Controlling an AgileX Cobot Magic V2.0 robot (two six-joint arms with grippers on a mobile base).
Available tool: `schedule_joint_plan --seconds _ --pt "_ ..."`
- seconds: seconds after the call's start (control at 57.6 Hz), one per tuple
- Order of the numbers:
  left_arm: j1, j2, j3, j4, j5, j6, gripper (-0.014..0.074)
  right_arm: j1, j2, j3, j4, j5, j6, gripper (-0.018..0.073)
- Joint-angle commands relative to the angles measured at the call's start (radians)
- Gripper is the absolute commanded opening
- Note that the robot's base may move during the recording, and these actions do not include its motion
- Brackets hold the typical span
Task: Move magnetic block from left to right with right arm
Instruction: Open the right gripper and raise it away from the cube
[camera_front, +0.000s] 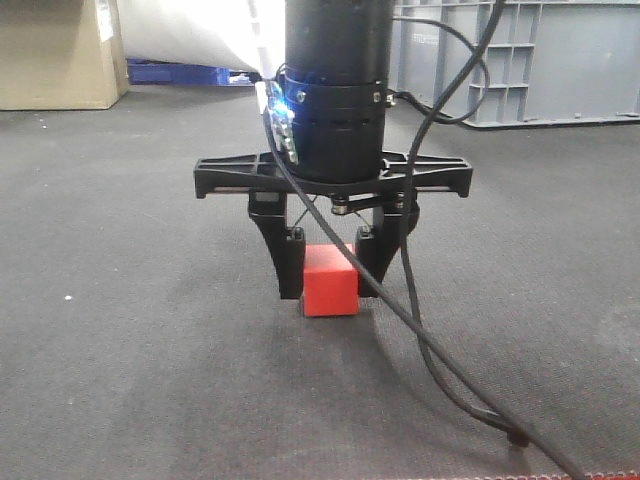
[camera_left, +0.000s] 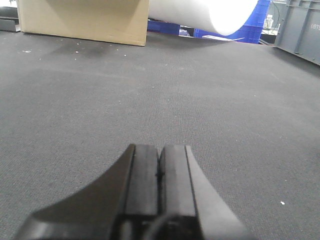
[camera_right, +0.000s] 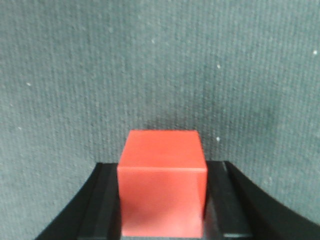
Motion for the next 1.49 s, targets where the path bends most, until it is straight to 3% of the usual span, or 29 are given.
schedule_joint_plan --seconds 0.0,0.191,0.243,0.747,1.025,1.146,1.389,1.476 --pt "0.0 -0.008 0.008 -0.003 -0.084 -0.002 -0.0117 -0.002 -0.055 -0.033 -0.014 -0.031 0.0 0.031" --pt "0.0 -0.008 0.008 -0.003 -0.084 -0.002 -0.0117 -0.001 -0.055 -0.033 0.0 -0.041 0.0 0.0603" --pt "0.0 -0.008 0.008 -0.003 -0.084 -0.002 -0.0117 -0.001 -0.055 -0.033 0.0 -0.036 0.0 0.0645" --pt "0.0 -0.008 0.008 -0.003 -0.084 -0.002 -0.0117 -0.001 -0.165 -0.015 0.0 -0.019 -0.007 0.0624" --pt "0.0 -0.008 0.008 -0.003 -0.084 -0.002 -0.0117 -0.011 -0.334 0.187 -0.001 -0.126 -0.076 0.0619" --pt "0.0 -0.008 0.008 -0.003 -0.084 -0.002 -0.0117 -0.049 -0.427 0.308 0.007 -0.203 -0.094 0.0519" --pt "0.0 -0.008 0.008 -0.003 -0.084 -0.002 -0.0117 -0.204 -0.611 0.501 0.101 -0.25 -0.211 0.0125" --pt "0.0 -0.008 0.008 -0.003 -0.084 -0.002 -0.0117 -0.266 -0.683 0.567 0.119 -0.268 -0.245 0.005"
